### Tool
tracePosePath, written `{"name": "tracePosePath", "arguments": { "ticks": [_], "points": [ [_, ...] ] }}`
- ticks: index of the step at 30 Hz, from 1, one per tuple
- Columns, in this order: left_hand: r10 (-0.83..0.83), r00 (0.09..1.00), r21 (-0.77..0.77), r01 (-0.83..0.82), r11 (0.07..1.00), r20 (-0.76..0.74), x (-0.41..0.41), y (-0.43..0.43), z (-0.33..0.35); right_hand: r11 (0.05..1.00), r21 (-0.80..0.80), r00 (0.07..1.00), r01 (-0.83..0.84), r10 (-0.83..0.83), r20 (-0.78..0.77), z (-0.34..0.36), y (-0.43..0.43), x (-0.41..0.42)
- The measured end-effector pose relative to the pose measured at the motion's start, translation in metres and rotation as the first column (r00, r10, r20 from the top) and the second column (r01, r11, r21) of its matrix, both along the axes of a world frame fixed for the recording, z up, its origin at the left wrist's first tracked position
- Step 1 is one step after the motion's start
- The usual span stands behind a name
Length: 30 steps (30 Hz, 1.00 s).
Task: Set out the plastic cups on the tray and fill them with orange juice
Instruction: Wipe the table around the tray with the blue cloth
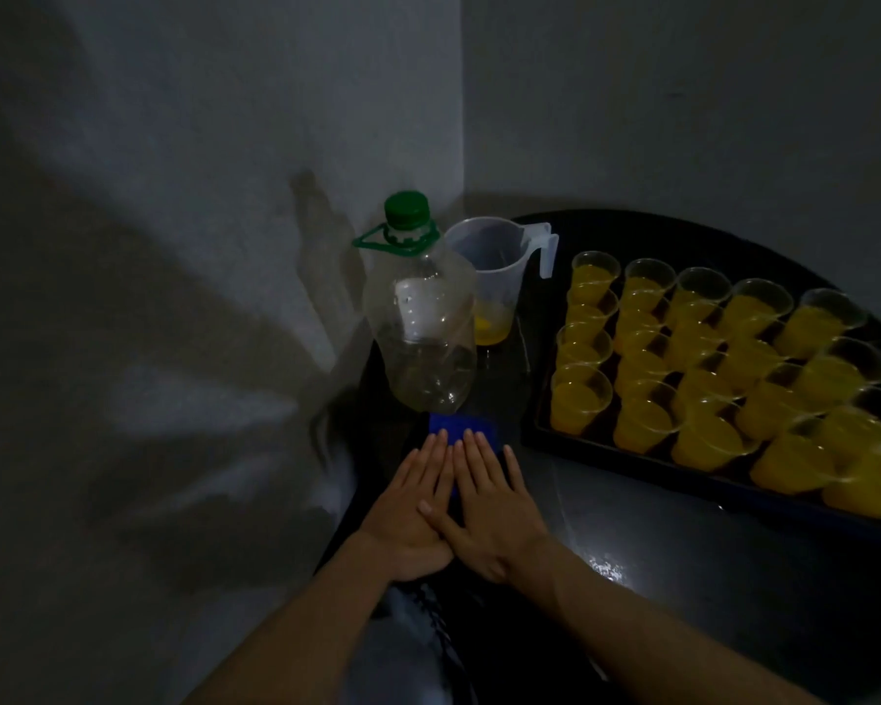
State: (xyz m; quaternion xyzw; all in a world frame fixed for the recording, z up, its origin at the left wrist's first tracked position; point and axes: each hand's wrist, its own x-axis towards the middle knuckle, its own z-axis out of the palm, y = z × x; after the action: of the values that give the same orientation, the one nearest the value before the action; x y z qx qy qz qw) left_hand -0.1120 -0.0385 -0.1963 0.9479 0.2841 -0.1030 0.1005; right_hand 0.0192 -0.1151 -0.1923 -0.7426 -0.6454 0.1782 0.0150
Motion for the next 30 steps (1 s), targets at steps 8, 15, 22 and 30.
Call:
{"name": "tracePosePath", "arguments": {
  "ticks": [8, 15, 22, 30],
  "points": [
    [-0.053, 0.998, 0.014, 0.053, 0.998, -0.033, 0.016, 0.018, -0.007, 0.998, -0.014, 0.998, 0.055, -0.055, 0.014, 0.005, 0.009, 0.011],
    [-0.132, 0.99, 0.058, 0.134, 0.989, -0.046, 0.011, 0.03, -0.007, 0.989, 0.029, 0.989, 0.144, -0.143, -0.025, -0.002, 0.015, 0.0],
    [-0.133, 0.991, 0.054, 0.134, 0.99, -0.021, -0.025, 0.053, -0.007, 0.989, 0.05, 0.99, 0.137, -0.135, -0.038, -0.004, 0.036, -0.035],
    [-0.107, 0.994, 0.046, 0.109, 0.993, -0.034, -0.042, 0.072, -0.009, 0.994, 0.05, 0.994, 0.101, -0.099, -0.038, -0.007, 0.058, -0.046]
  ]
}}
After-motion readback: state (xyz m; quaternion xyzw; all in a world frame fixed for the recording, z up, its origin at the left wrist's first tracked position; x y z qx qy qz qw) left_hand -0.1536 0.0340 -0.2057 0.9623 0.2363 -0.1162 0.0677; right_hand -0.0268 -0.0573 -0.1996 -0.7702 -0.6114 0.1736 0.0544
